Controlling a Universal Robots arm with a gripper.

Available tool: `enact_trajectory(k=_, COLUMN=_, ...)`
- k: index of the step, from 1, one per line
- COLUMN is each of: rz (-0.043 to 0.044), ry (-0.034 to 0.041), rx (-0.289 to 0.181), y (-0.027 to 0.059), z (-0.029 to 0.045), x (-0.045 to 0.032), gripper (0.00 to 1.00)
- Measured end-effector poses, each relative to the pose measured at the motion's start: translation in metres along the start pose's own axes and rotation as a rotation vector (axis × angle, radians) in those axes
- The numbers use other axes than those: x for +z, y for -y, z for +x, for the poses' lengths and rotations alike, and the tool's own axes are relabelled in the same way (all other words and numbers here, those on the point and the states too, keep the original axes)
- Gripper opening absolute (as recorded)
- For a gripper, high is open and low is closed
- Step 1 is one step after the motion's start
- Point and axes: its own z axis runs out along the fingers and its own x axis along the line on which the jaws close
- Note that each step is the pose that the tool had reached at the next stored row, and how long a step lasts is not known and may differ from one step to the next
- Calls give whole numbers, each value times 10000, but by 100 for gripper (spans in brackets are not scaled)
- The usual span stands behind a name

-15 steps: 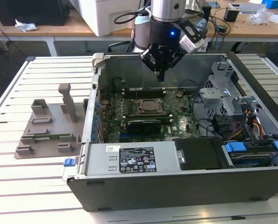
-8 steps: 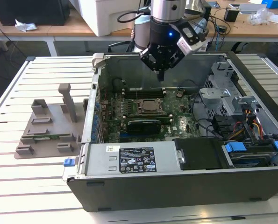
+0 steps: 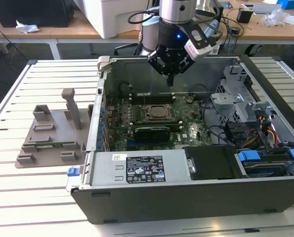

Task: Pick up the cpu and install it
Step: 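Install the first cpu locking lever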

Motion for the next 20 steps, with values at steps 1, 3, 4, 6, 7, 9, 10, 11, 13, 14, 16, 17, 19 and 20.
enact_trajectory(k=1, rz=0, ry=-1, rx=3, y=-1, z=30, x=0, gripper=11)
enact_trajectory(k=3, rz=0, ry=0, rx=0, y=-17, z=324, x=56, gripper=11)
enact_trajectory(k=4, rz=-1, ry=0, rx=0, y=-33, z=434, x=97, gripper=11)
enact_trajectory(k=6, rz=0, ry=0, rx=1, y=-86, z=636, x=174, gripper=11)
enact_trajectory(k=7, rz=-1, ry=0, rx=0, y=-155, z=788, x=229, gripper=11)
enact_trajectory(k=9, rz=0, ry=0, rx=1, y=-230, z=861, x=267, gripper=11)
enact_trajectory(k=10, rz=1, ry=-1, rx=-1, y=-259, z=862, x=281, gripper=11)
enact_trajectory(k=11, rz=-1, ry=0, rx=-6, y=-303, z=861, x=309, gripper=11)
enact_trajectory(k=13, rz=1, ry=-2, rx=-8, y=-383, z=860, x=352, gripper=11)
enact_trajectory(k=14, rz=0, ry=0, rx=-8, y=-393, z=860, x=358, gripper=11)
enact_trajectory(k=16, rz=0, ry=-1, rx=-10, y=-414, z=845, x=375, gripper=11)
enact_trajectory(k=17, rz=0, ry=0, rx=-9, y=-419, z=834, x=381, gripper=11)
enact_trajectory(k=19, rz=3, ry=-1, rx=-9, y=-427, z=799, x=395, gripper=11)
enact_trajectory(k=20, rz=7, ry=-1, rx=-8, y=-434, z=761, x=406, gripper=11)
